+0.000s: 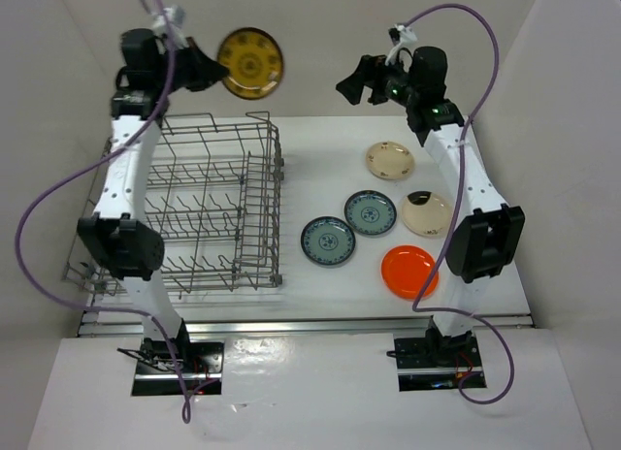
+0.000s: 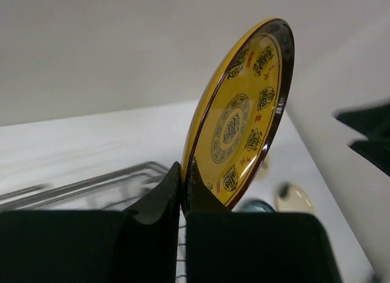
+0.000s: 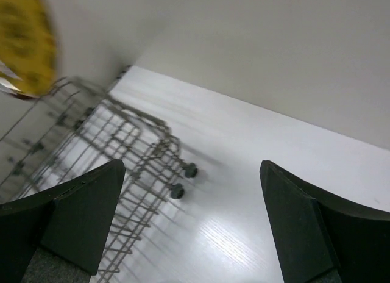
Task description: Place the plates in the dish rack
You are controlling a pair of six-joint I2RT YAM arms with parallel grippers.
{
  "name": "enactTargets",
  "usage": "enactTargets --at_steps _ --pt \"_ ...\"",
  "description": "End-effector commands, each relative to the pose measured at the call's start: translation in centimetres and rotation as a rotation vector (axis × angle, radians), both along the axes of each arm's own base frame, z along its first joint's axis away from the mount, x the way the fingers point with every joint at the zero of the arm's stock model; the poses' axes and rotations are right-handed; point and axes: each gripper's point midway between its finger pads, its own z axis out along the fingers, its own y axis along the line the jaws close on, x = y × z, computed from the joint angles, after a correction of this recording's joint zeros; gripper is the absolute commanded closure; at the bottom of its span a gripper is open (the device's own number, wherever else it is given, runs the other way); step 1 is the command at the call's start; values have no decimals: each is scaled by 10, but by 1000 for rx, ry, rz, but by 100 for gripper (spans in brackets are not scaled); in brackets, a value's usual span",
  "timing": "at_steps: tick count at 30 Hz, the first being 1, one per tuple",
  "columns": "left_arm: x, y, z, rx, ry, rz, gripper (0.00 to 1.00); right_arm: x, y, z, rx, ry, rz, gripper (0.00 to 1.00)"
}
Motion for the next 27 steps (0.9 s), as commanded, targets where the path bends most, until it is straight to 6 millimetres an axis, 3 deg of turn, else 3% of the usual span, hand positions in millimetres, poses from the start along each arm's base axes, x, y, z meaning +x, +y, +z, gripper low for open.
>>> enactTargets --at_steps 1,2,3,4,6,7,9,10,13,14,16,17,21,27 --pt "-47 91 83 14 -136 346 100 11 -59 29 43 -62 -268 0" --pt "-53 107 77 43 -123 419 100 14 -65 24 38 -52 -302 0" --pt "-56 135 55 118 -81 548 100 23 -78 17 31 -43 -371 0" --pt "-75 144 64 155 -100 603 100 26 -83 3 13 1 -399 0" --pt "-92 166 55 249 -88 710 100 35 -93 -11 -8 40 -465 0" --pt "-97 176 36 330 -57 733 100 42 -100 -26 -24 83 -479 0" --pt "-124 196 45 394 -86 850 100 49 -103 -40 -27 128 -479 0" --pt "-129 202 28 473 -60 853 100 56 -107 -54 -28 164 -484 0" --pt "-157 223 23 628 -72 914 100 65 -109 -78 -15 222 -488 0" --pt "-162 230 3 671 -22 936 100 67 -106 -79 -5 229 -474 0" --pt "-176 252 -7 738 22 1012 100 71 -105 -84 16 248 -459 0" --pt "-179 256 -23 757 73 1004 100 75 -103 -87 18 251 -447 0" --pt "-189 276 -39 775 135 1019 100 85 -100 -97 16 264 -438 0" --pt "-175 306 -84 787 230 880 100 86 -106 -115 2 314 -448 0"
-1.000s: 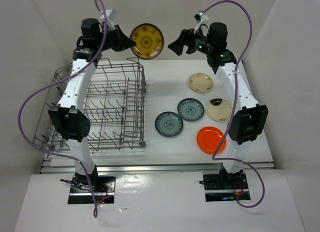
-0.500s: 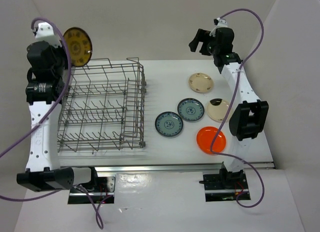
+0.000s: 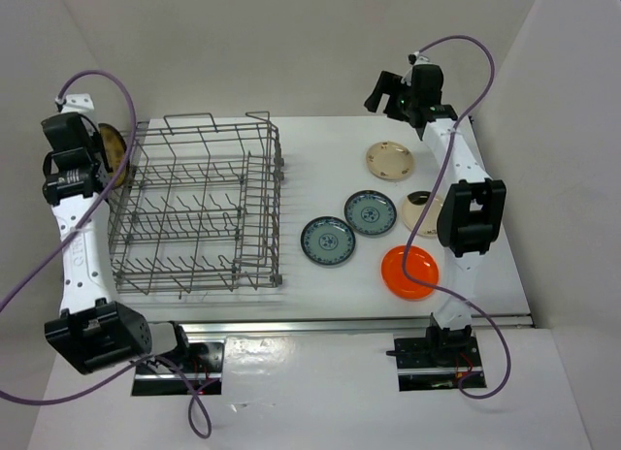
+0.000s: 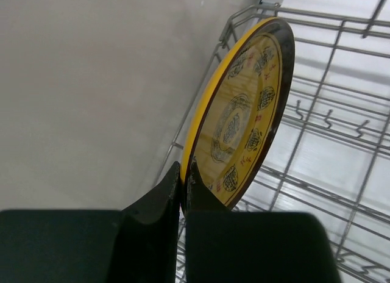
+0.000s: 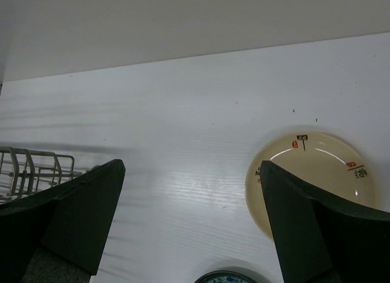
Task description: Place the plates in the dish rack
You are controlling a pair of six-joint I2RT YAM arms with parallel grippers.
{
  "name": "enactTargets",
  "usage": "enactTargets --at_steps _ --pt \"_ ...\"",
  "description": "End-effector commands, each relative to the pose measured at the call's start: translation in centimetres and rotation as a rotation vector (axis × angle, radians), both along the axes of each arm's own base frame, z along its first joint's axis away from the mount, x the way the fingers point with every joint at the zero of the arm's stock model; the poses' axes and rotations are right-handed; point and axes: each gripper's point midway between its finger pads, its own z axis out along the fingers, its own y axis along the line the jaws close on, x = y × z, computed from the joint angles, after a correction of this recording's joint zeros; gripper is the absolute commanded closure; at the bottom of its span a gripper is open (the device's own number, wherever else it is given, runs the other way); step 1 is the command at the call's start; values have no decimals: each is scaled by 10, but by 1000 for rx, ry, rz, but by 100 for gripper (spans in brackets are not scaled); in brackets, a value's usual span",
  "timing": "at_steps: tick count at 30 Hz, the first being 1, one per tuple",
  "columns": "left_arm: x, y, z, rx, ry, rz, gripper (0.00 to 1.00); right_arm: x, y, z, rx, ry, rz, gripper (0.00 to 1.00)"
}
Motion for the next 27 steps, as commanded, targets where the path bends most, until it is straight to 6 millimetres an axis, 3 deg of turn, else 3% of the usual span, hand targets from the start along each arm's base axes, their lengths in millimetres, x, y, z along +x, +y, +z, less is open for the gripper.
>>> enactTargets --at_steps 1,12,13,19,27 --pt "18 14 -1 4 -20 -81 100 6 -3 23 18 -45 -2 0" --pt "38 52 -50 -13 84 -239 100 8 -3 6 81 15 -17 0" --pt "41 53 -43 -5 59 -234 100 7 -1 7 87 16 -5 0" --pt "52 74 -50 7 55 -185 100 8 4 -4 113 44 7 0" --pt "59 90 -78 -5 111 -136 100 8 -1 -18 98 78 -23 0"
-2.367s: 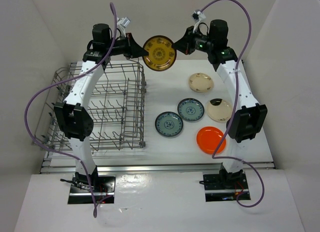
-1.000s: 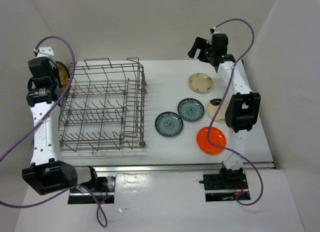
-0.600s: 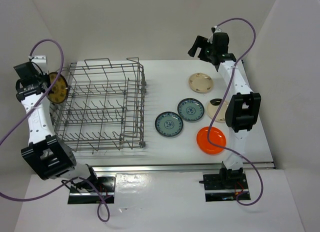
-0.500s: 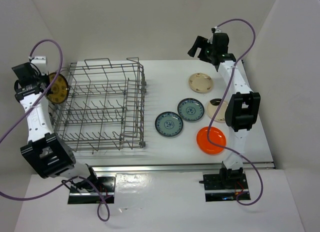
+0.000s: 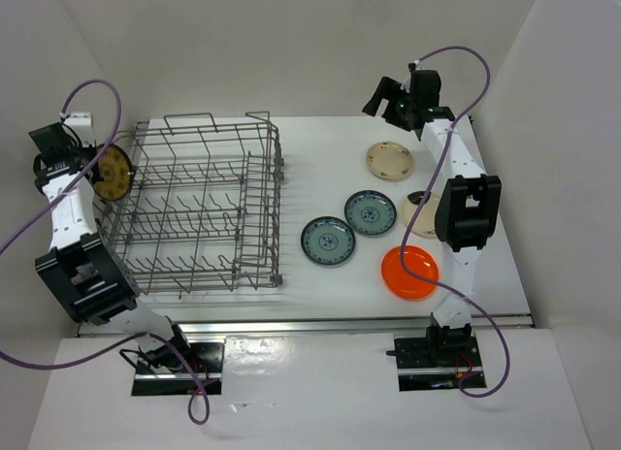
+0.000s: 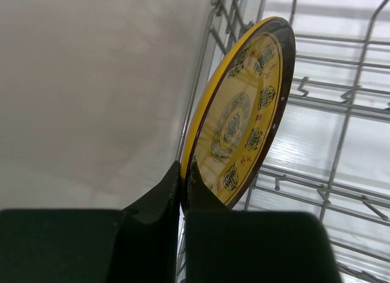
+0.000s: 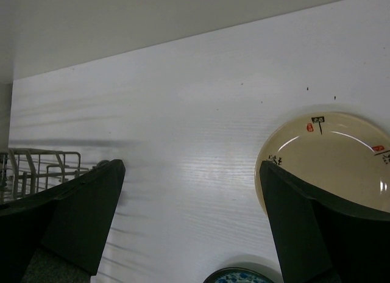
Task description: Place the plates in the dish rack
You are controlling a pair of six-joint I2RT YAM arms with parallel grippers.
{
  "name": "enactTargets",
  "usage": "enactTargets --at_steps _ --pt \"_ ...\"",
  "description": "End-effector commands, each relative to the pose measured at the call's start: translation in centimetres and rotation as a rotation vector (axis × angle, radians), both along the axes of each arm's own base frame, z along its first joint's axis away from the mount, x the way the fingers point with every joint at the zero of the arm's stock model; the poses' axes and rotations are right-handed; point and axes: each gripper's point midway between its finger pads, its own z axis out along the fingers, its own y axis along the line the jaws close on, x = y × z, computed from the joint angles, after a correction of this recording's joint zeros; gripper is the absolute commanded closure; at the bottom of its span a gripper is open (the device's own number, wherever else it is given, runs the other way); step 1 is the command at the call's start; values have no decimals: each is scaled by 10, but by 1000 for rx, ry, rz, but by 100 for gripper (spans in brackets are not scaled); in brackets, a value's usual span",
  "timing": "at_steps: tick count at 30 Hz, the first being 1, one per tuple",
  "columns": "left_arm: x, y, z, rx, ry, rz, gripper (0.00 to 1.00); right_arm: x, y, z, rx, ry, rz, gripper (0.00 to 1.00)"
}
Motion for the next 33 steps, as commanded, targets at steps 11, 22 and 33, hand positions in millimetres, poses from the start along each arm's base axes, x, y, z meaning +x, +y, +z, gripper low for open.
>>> enactTargets --at_steps 11,22,33 --pt "22 3 -13 49 -7 36 100 1 -4 5 4 4 -17 0" --pt "21 -36 -55 -35 98 -7 100 -7 -18 -12 -46 66 -78 0" --pt "13 -43 -87 -131 170 39 98 -14 -39 -46 -118 141 -175 0"
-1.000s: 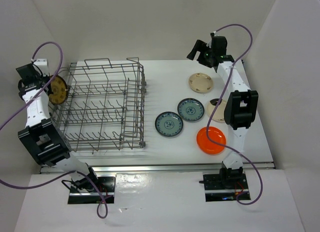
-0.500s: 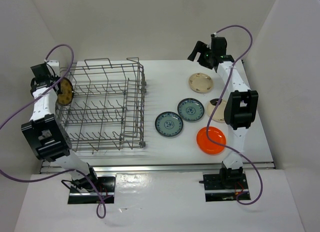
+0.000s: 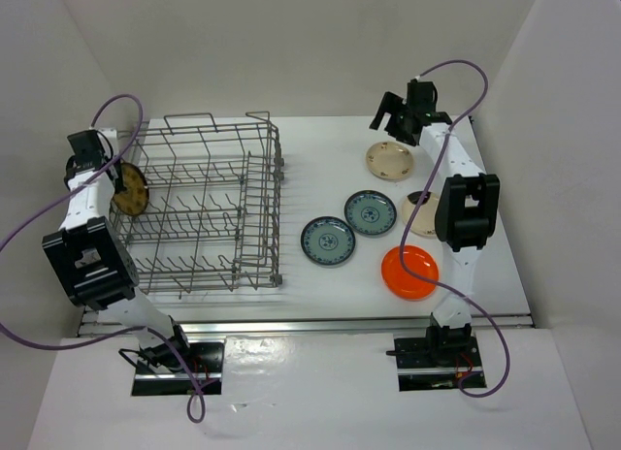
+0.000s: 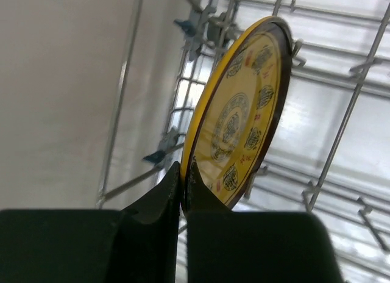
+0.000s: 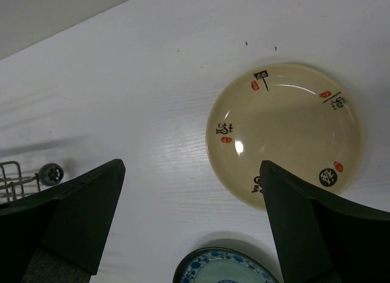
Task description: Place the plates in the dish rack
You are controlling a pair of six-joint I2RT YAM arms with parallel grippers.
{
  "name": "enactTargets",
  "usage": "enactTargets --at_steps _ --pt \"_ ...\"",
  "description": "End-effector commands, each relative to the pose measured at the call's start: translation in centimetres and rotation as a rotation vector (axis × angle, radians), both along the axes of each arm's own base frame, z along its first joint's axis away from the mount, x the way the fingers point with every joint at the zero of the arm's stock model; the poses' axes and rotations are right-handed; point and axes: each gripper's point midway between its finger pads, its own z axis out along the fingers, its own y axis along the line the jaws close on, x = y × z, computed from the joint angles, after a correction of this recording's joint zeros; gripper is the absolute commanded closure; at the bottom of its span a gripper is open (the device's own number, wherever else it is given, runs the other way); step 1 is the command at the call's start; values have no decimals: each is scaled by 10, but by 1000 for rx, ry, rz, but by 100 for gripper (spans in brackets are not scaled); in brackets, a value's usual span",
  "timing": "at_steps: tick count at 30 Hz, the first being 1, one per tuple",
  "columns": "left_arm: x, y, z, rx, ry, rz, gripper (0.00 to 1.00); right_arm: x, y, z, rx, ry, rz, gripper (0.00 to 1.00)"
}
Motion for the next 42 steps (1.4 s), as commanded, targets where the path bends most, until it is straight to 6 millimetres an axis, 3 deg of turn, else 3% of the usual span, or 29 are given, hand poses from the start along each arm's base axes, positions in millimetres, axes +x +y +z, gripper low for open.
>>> enactTargets --at_steps 1,4,7,9,12,13,14,16,19,22,23,24,25,26,28,29,30,32,35,36,38,42 --pt "13 -14 -14 -80 -2 -20 94 -1 -14 -2 -40 10 -47 0" --pt "16 -10 -10 -70 -4 -12 85 -2 -21 -14 -48 39 -63 0" --pt "20 -6 -3 -50 -8 -11 68 -3 -21 -18 -49 48 -63 0" --pt "22 -5 4 -47 -14 -12 63 -3 -21 -18 -49 48 -63 0" --pt "22 -5 15 -26 -7 -11 34 -5 -30 -21 -61 60 -86 0" --pt "23 -5 27 -2 -18 -2 17 -6 -37 -22 -55 70 -105 0" --pt "20 -9 32 5 -17 -5 14 -9 -37 -34 -57 101 -105 0" --pt "20 -12 47 21 -38 -9 8 -11 -50 -39 -50 114 -121 0" --pt "28 -28 87 49 -113 -59 1 -16 -55 -53 -43 147 -123 0" --pt "43 -58 120 2 -202 -127 1 -18 -62 -60 -21 167 -110 0" --pt "51 -78 128 -31 -228 -184 1 -18 -72 -67 -11 173 -104 0" --pt "57 -89 149 -37 -273 -212 1 -19 -71 -73 -17 182 -82 0" --pt "62 -100 153 -57 -283 -237 1 -15 -79 -72 -16 171 -95 0" --pt "68 -123 156 -101 -288 -284 1 -15 -85 -76 -15 186 -106 0" --pt "77 -148 183 -167 -363 -339 1 -15 -90 -89 -13 217 -115 3" --pt "85 -180 190 -308 -414 -428 1 -15 -88 -93 -5 226 -107 3" --pt "87 -197 198 -378 -445 -490 1 -16 -88 -101 -4 240 -107 3" --pt "89 -244 204 -526 -469 -629 1 -14 -87 -105 3 238 -99 6" --pt "102 -280 203 -668 -496 -698 1 -18 -85 -123 11 262 -92 8" --pt "102 -301 198 -740 -475 -737 1 -19 -82 -129 21 269 -83 12" --pt "105 -320 200 -786 -475 -792 1 -20 -80 -136 29 277 -75 15" --pt "102 -363 198 -909 -437 -880 1 -19 -73 -151 65 289 -53 35"
